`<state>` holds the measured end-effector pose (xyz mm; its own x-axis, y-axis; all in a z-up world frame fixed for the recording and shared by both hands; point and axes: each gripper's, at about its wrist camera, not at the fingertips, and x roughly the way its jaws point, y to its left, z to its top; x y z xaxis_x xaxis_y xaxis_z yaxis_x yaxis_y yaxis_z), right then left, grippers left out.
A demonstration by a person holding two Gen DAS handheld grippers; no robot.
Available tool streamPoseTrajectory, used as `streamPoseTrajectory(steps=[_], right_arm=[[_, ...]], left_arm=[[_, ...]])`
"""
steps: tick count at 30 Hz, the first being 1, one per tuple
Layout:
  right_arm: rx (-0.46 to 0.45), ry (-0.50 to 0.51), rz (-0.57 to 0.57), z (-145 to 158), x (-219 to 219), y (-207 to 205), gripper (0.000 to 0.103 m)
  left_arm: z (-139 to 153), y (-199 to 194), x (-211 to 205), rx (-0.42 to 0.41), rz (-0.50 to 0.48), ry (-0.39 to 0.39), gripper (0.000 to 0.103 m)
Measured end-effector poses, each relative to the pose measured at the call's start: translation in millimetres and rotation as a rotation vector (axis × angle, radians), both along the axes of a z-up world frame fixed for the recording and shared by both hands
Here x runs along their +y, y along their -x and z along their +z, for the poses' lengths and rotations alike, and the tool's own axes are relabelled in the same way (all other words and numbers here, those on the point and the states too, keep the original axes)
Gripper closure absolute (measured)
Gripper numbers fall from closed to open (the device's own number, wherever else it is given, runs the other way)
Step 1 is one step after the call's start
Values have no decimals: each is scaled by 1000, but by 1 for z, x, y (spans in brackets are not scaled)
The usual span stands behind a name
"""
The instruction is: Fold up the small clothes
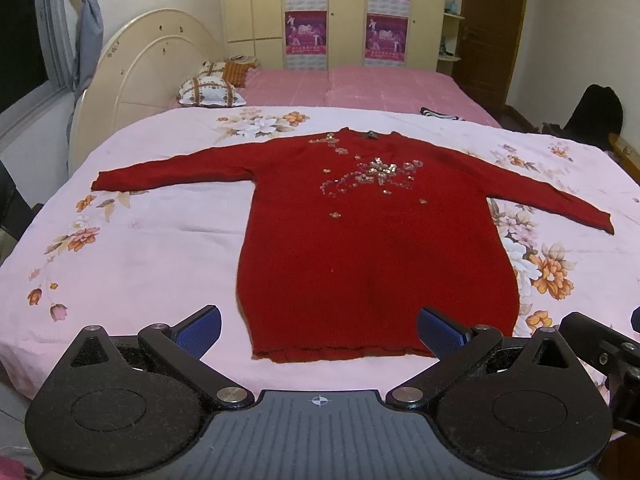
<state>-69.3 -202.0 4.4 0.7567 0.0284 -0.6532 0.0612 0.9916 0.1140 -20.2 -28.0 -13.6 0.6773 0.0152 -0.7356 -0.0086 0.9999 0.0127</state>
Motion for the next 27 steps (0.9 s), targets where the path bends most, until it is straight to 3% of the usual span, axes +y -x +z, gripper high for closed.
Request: streamPoseTrajectory(steps=[27], right_arm=[[4,7,-3,-2,7,-4,1]], left_arm=[[-2,-5,2,-3,-10,1,0]])
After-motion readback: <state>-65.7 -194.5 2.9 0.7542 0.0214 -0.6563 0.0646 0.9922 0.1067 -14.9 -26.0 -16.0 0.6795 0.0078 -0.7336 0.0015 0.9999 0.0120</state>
